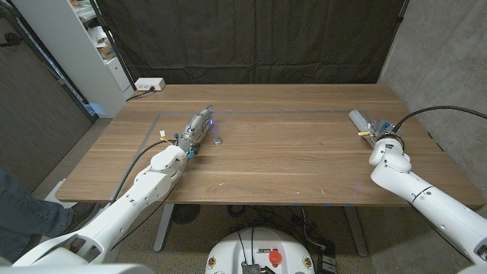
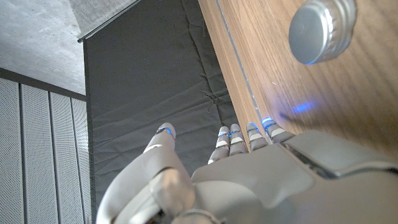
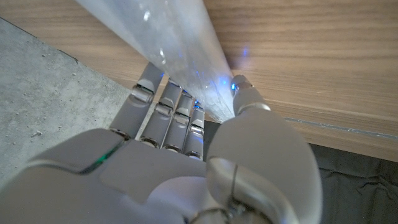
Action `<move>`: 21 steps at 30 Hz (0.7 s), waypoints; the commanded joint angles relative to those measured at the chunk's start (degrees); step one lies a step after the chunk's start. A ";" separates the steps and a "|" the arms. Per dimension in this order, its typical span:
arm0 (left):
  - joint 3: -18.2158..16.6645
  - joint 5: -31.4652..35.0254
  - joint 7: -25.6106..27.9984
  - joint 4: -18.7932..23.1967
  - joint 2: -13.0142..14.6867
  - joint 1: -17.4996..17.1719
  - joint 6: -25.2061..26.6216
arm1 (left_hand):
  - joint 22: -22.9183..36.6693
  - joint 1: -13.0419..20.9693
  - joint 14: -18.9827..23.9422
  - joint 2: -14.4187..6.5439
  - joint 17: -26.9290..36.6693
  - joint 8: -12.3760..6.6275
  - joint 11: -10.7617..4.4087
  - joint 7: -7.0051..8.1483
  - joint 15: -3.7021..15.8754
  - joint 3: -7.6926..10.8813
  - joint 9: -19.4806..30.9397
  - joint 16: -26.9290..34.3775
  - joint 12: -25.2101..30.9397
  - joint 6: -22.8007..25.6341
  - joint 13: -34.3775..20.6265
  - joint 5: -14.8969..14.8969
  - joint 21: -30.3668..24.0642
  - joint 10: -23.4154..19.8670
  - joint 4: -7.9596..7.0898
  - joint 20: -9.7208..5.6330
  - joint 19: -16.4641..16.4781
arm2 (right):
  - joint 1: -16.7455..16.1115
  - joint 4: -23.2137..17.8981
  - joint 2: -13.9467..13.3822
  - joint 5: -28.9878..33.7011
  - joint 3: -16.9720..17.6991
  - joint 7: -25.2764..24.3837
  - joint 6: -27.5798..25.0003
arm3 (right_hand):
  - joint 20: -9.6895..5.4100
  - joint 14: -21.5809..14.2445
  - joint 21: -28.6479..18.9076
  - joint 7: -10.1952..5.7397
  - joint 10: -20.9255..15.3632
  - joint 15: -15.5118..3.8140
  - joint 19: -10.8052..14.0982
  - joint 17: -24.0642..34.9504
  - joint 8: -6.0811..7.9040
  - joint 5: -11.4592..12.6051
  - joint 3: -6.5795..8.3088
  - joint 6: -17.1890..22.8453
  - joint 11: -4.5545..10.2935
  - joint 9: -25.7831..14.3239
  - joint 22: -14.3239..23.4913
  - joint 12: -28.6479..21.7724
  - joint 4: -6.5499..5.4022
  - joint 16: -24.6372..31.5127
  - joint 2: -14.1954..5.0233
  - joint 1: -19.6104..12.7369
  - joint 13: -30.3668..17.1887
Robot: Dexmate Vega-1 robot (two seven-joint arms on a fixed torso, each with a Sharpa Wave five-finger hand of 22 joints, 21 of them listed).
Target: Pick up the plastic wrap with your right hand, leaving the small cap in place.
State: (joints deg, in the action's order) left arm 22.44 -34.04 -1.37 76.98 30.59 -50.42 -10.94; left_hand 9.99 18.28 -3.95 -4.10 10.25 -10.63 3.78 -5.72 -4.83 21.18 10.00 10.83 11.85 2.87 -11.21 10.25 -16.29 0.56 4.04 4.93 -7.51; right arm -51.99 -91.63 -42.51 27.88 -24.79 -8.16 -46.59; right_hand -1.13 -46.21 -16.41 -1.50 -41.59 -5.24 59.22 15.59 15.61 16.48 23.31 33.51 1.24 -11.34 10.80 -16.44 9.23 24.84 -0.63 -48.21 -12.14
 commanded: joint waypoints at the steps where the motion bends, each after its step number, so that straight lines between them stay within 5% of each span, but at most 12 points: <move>1: 0.25 0.05 -0.09 -0.44 -0.28 0.50 0.44 | 0.30 -0.29 0.26 -0.20 0.26 -0.17 -0.17 -0.18 -0.11 0.01 0.30 0.11 0.42 0.49 -0.19 -0.03 0.18 0.12 0.20 0.20 0.07 | 0.19 0.42 0.79 0.59 0.26 -1.39 -0.19 | -0.43 -1.72 -0.66 -0.96 -2.13 -2.48 0.72 0.26 2.48 -0.29 -0.05 7.67 0.25 -0.41 0.17 -0.80 -0.23 0.88 -0.58 -1.36 -0.12; 7: 0.34 -0.01 -0.32 -0.90 -0.60 0.81 0.21 | 0.31 -0.33 0.21 -0.23 0.26 -0.16 -0.22 -0.16 -0.20 0.01 0.30 0.09 0.42 0.49 -0.19 -0.03 0.29 0.11 0.24 0.24 0.10 | -0.06 0.15 0.89 0.65 0.62 -2.28 0.28 | -0.55 -2.36 -0.70 -1.14 -3.00 -2.50 0.67 0.22 2.62 -0.49 -0.06 8.67 0.65 -0.39 0.21 -0.92 -0.28 0.93 -0.77 -1.82 -0.09; 11: 0.42 0.09 -0.27 -0.95 -0.62 0.90 0.28 | 0.31 -0.35 0.19 -0.25 0.26 -0.15 -0.26 -0.14 -0.11 0.01 0.30 0.08 0.42 0.48 -0.19 -0.03 0.35 0.11 0.27 0.22 0.12 | -0.99 -0.60 0.92 0.14 1.71 -3.71 1.46 | -0.03 -2.07 0.43 -1.11 -3.77 -2.99 -1.89 0.15 2.38 -0.80 0.02 9.31 0.02 -0.35 -0.04 -0.86 -0.22 0.32 -0.76 -2.68 -0.08; 21: 0.26 -0.10 -0.53 -1.37 -0.88 0.92 -0.42 | 0.32 -0.39 0.24 -0.30 0.26 -0.15 -0.40 -0.14 -0.08 0.02 0.30 0.09 0.43 0.48 -0.19 -0.04 0.52 0.07 0.34 0.24 0.17 | -1.00 -3.47 -1.60 0.40 1.13 -0.24 0.38 | -0.24 -3.23 0.10 -1.19 -3.97 -3.76 -0.71 0.69 2.16 -1.23 -0.19 9.75 0.86 -0.33 -0.20 -0.68 -0.40 0.92 -0.96 -3.07 -0.08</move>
State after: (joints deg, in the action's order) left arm 22.74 -34.00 -1.61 76.11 30.04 -49.65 -10.63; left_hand 9.99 18.28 -3.95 -4.09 10.25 -10.63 3.78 -5.72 -4.83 21.18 10.00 10.83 11.85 2.87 -11.34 10.25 -15.85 0.56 4.03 4.92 -7.51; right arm -52.79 -92.84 -42.43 28.12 -23.60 -10.22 -45.81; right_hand -1.25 -48.86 -16.07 -0.80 -45.17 -6.23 57.90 15.88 17.42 15.42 22.99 34.24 1.76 -11.52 10.65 -16.97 9.21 25.24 -0.58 -50.45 -12.14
